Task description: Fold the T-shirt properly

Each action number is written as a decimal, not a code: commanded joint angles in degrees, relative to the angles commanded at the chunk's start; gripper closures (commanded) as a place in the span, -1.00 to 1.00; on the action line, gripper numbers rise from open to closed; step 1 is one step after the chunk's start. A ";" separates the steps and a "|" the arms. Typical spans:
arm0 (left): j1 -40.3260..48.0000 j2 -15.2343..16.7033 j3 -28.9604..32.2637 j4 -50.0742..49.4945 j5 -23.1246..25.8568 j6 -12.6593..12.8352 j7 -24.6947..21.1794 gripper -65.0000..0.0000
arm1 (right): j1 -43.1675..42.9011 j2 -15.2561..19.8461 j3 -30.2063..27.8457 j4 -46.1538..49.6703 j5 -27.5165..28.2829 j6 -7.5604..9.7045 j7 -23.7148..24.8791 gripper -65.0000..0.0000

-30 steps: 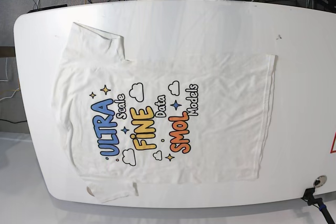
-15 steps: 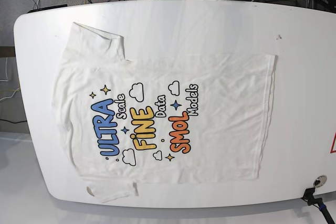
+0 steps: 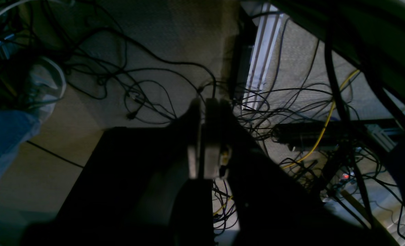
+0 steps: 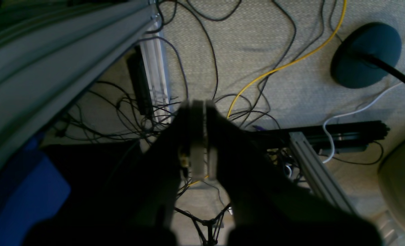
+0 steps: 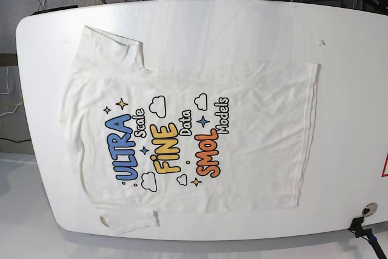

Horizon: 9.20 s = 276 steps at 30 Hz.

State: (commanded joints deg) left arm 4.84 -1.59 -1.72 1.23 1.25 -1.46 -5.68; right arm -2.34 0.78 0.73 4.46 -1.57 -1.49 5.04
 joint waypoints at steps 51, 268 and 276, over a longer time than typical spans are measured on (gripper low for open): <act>3.85 -1.10 -0.45 0.78 -2.39 -6.95 -9.08 1.00 | -6.52 1.80 0.03 3.88 -0.45 0.96 4.55 1.00; 33.87 -12.77 -12.72 113.82 -10.23 -11.45 23.95 0.11 | -24.89 17.04 34.52 86.27 33.54 41.49 -48.96 0.73; 31.69 -8.00 -13.52 111.22 -15.00 -12.47 27.20 0.17 | -24.80 17.11 34.70 86.59 33.69 41.49 -49.48 0.74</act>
State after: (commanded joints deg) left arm 36.53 -9.59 -15.24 112.45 -13.76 -13.92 21.52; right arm -27.14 17.89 35.42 91.05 32.12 40.00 -44.44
